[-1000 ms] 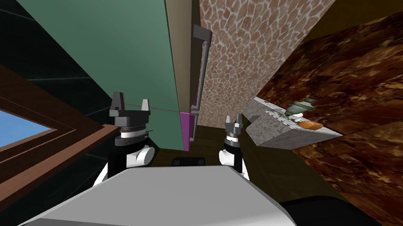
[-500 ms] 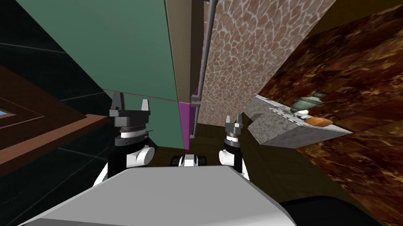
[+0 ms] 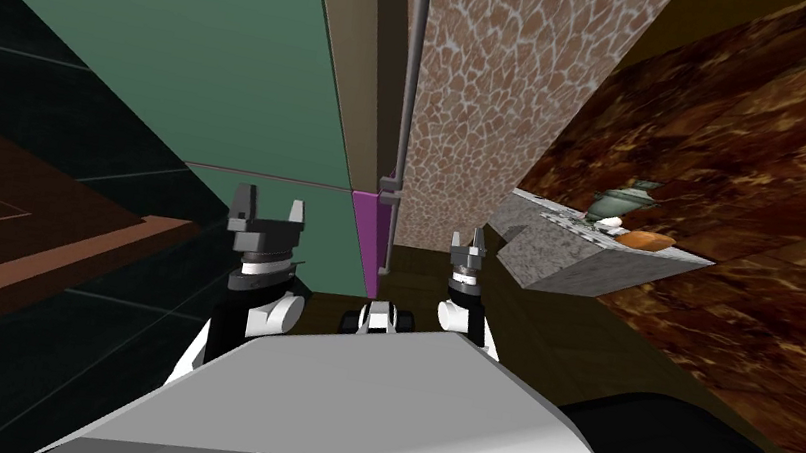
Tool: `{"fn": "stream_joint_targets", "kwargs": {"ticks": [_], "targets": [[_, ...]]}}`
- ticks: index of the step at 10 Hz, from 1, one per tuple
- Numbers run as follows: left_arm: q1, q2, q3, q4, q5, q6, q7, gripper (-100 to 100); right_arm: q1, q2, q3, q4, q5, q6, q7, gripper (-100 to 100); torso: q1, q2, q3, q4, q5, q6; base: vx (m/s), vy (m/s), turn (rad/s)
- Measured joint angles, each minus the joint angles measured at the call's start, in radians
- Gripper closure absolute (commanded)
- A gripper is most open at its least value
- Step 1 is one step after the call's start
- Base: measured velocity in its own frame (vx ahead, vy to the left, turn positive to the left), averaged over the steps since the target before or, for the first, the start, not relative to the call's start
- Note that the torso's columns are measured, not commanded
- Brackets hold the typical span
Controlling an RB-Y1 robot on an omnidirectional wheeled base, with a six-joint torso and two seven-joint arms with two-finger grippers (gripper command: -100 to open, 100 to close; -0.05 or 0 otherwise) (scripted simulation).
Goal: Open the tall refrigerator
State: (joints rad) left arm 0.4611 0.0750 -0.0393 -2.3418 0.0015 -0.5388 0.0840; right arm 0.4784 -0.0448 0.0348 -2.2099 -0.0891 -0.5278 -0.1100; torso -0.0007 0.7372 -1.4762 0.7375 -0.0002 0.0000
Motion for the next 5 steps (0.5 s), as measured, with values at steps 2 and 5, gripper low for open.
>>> {"fn": "stream_joint_targets", "kwargs": {"ticks": [2,5], "targets": [[-0.004,0.033,0.002,-0.007,0.000,0.038,0.000,-100,0.000,0.000,0.000,0.000,0.000,0.000,0.000,0,0.000,0.001,0.000,0.000,0.000,0.000,0.022,-0.054,-0.003],[-0.018,0.065,0.009,-0.017,0.002,0.115,0.000,-100,0.000,0.000,0.000,0.000,0.000,0.000,0.000,0,0.001,0.001,0.000,0.000,0.000,0.000,0.026,-0.060,-0.004]]}}
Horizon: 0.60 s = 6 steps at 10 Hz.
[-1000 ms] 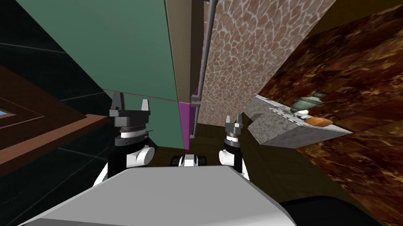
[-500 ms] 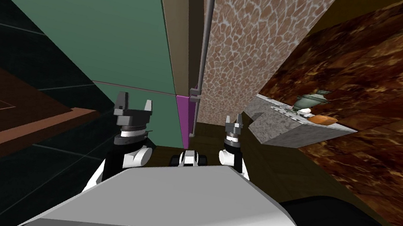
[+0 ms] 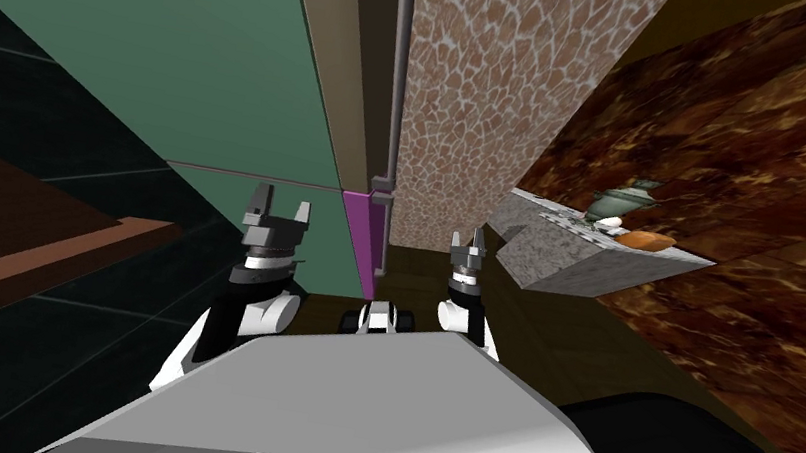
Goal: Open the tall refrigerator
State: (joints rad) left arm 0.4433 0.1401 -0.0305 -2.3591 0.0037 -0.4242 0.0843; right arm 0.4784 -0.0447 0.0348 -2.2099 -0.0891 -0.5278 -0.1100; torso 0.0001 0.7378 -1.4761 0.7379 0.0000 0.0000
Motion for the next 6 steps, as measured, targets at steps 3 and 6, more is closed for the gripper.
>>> {"fn": "stream_joint_targets", "kwargs": {"ticks": [3,6], "targets": [[-0.006,0.015,0.003,-0.019,0.001,0.083,0.000,-100,0.000,0.000,0.000,0.000,0.000,0.000,0.000,0,0.000,0.000,0.000,0.000,0.000,0.000,0.029,-0.067,-0.004],[-0.017,0.020,0.008,-0.028,0.002,0.153,0.000,-100,0.000,0.000,0.000,0.000,0.000,0.000,0.000,0,0.001,0.001,0.001,0.000,0.000,0.000,0.017,-0.049,-0.003]]}}
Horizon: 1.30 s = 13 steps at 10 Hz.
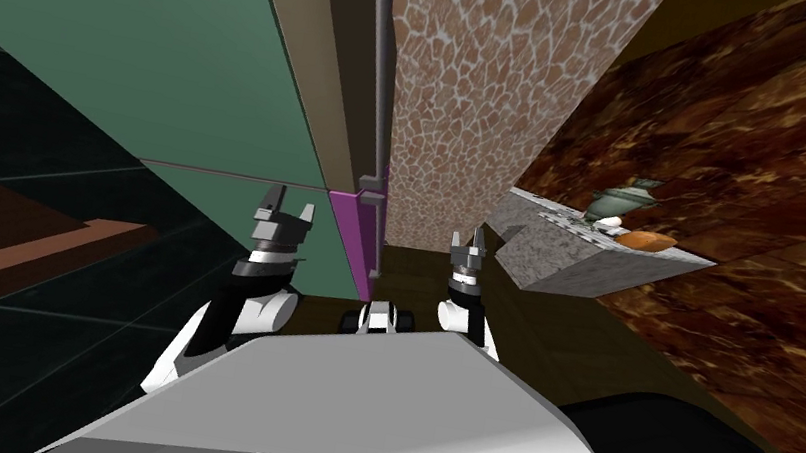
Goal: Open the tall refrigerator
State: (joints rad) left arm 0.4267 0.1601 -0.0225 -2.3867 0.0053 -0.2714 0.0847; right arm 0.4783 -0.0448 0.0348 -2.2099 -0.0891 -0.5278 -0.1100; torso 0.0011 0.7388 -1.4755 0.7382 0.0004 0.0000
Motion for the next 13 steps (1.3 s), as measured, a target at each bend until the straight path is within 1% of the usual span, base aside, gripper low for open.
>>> {"fn": "stream_joint_targets", "kwargs": {"ticks": [4,7,9,12,13], "targets": [[-0.017,0.003,0.007,-0.018,0.001,0.118,0.000,-100,0.000,0.000,0.000,0.000,0.000,0.000,0.000,0,-0.001,-0.001,-0.001,0.000,0.000,0.000,0.030,-0.063,0.001],[-0.015,0.003,0.013,-0.033,0.003,0.181,0.001,-100,0.000,0.000,0.000,0.000,0.000,0.000,0.000,0,-0.004,-0.005,-0.003,-0.003,-0.001,0.002,0.013,-0.051,0.004],[-0.030,-0.003,0.015,-0.029,0.001,0.221,-0.002,-100,0.000,0.000,0.000,0.000,0.000,0.000,0.000,0,-0.005,-0.010,-0.006,-0.005,-0.001,0.005,0.016,-0.042,0.002],[-0.035,-0.004,0.026,-0.041,0.005,0.287,0.001,-100,0.000,0.000,0.000,0.000,0.000,0.000,0.000,0,-0.007,-0.016,-0.010,-0.008,-0.001,0.008,0.015,-0.046,-0.003],[-0.029,-0.002,0.031,-0.046,0.009,0.309,0.005,-100,0.000,0.000,0.000,0.000,0.000,0.000,0.000,0,-0.008,-0.017,-0.011,-0.009,-0.001,0.008,0.016,-0.055,0.025]]}}
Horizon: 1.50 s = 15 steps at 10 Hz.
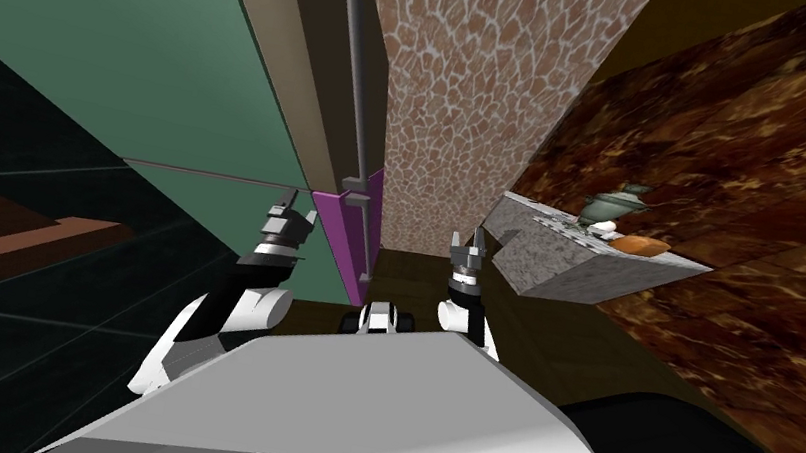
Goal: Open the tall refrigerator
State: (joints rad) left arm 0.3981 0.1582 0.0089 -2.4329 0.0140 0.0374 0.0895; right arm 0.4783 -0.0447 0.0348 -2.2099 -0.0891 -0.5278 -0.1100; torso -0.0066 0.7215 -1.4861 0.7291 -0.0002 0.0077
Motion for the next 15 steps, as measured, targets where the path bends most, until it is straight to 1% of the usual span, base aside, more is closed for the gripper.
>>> {"fn": "stream_joint_targets", "kwargs": {"ticks": [1,4,5,7,8,10,11,14,15], "targets": [[-0.007,0.001,0.006,0.007,0.002,0.013,0.002,-100,0.000,0.000,0.000,0.000,0.000,0.000,0.000,0,0.001,-0.002,-0.001,-0.001,0.000,0.002,0.022,-0.038,0.018],[-0.015,-0.021,-0.008,0.005,-0.009,0.064,-0.007,-100,0.000,0.000,0.000,0.000,0.000,0.000,0.000,0,0.002,-0.008,-0.005,-0.004,0.001,0.003,0.008,-0.048,-0.012],[-0.016,-0.020,-0.007,-0.002,-0.006,0.087,-0.006,-100,0.000,0.000,0.000,0.000,0.000,0.000,0.000,0,0.006,-0.010,-0.007,-0.004,0.002,0.001,0.001,-0.064,0.001],[-0.033,-0.023,0.003,-0.007,-0.002,0.149,-0.001,-100,0.000,0.000,0.000,0.000,0.000,0.000,0.000,0,0.010,-0.015,-0.009,-0.006,0.004,0.001,0.027,-0.084,-0.012],[-0.020,-0.029,0.000,-0.008,-0.002,0.162,-0.001,-100,0.000,0.000,0.000,0.000,0.000,0.000,0.000,0,0.010,-0.016,-0.010,-0.008,0.005,0.000,0.021,-0.058,0.028],[-0.027,-0.037,0.001,-0.002,-0.003,0.197,-0.002,-100,0.000,0.000,0.000,0.000,0.000,0.000,0.000,0,0.013,-0.020,-0.013,-0.007,0.005,0.002,0.019,-0.036,0.004],[-0.035,-0.034,0.007,-0.002,0.000,0.220,0.000,-100,0.000,0.000,0.000,0.000,0.000,0.000,0.000,0,0.013,-0.021,-0.014,-0.008,0.005,0.003,0.006,-0.033,-0.013],[-0.033,-0.042,0.010,-0.019,0.001,0.278,0.001,-100,0.000,0.000,0.000,0.000,0.000,0.000,0.000,0,0.010,-0.022,-0.014,-0.009,0.005,0.003,0.012,-0.037,0.001],[-0.041,-0.038,0.016,-0.014,0.005,0.293,0.004,-100,0.000,0.000,0.000,0.000,0.000,0.000,0.000,0,0.011,-0.024,-0.015,-0.009,0.005,0.004,0.018,-0.037,-0.006]]}}
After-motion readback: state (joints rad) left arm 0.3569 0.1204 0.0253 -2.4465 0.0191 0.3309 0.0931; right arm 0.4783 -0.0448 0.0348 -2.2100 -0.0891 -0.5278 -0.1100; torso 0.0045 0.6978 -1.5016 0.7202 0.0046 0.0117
